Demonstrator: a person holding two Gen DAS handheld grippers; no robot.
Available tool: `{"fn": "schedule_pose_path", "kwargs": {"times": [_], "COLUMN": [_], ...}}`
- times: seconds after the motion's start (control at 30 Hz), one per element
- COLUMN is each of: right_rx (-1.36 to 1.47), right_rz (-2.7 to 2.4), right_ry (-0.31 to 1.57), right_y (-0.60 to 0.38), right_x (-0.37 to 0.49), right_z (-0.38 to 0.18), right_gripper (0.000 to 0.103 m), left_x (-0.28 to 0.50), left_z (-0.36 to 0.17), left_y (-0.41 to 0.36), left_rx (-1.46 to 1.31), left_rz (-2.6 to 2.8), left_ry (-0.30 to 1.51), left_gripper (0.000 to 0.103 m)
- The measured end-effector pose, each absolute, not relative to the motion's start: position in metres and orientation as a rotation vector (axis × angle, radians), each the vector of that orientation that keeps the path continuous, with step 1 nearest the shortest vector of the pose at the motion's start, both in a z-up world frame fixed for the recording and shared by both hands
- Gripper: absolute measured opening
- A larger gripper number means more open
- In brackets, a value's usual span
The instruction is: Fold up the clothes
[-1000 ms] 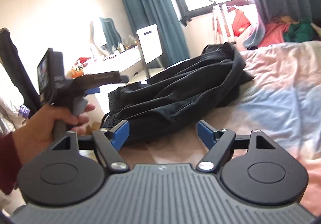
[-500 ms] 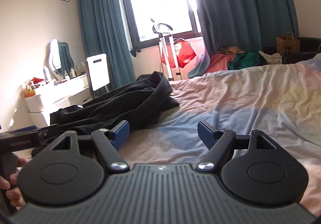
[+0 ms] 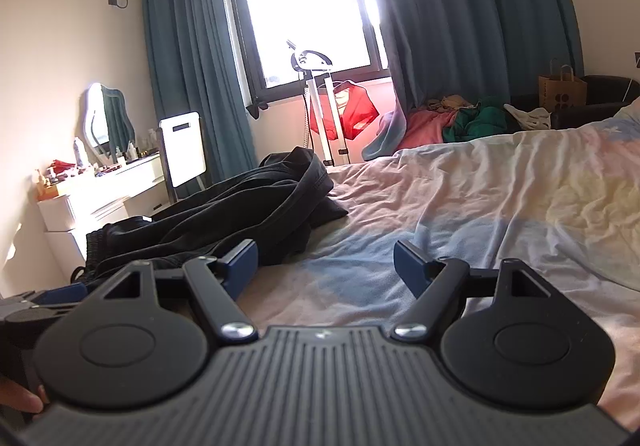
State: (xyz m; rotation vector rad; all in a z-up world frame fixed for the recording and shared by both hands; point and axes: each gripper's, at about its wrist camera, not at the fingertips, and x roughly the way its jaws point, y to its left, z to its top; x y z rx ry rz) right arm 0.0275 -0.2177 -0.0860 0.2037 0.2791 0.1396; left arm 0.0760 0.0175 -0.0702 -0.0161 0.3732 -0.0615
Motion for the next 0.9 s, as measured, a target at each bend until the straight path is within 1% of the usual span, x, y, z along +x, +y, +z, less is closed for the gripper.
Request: {"fn": "schedule_pose_path", "kwargs": {"times": [0.6,0.7,0.77,0.9], "right_rx": [0.228,0.241,0.257,0.31], "right_rz": [0.133,0.128,0.112,0.078], "right_ry": [0.287,0.29,0.29,0.294], "right_y": [-0.23,-0.234,-0.238,-0.25], "right_x": [0.014,0.013,0.013,0.012], "right_z": [-0.075,-0.074,-0.073,-0.073], "right_gripper": [0.078,0.078,0.078,0.078], "left_x": [0.081,0.092,0.105,0.147], "left_z": [-0.084,-0.09,-0.093,-0.097], "left_y": [0.009,0.0,-0.007,-0.025], "left_rx": [0.049,0.092,0.137,0.23], "left_rz": [-0.036,-0.046,-0.054,-0.089], "left_ry": [0.405,0.42,0.425,0.423], "left_gripper": [0.103,0.102,0.099,0.097]}}
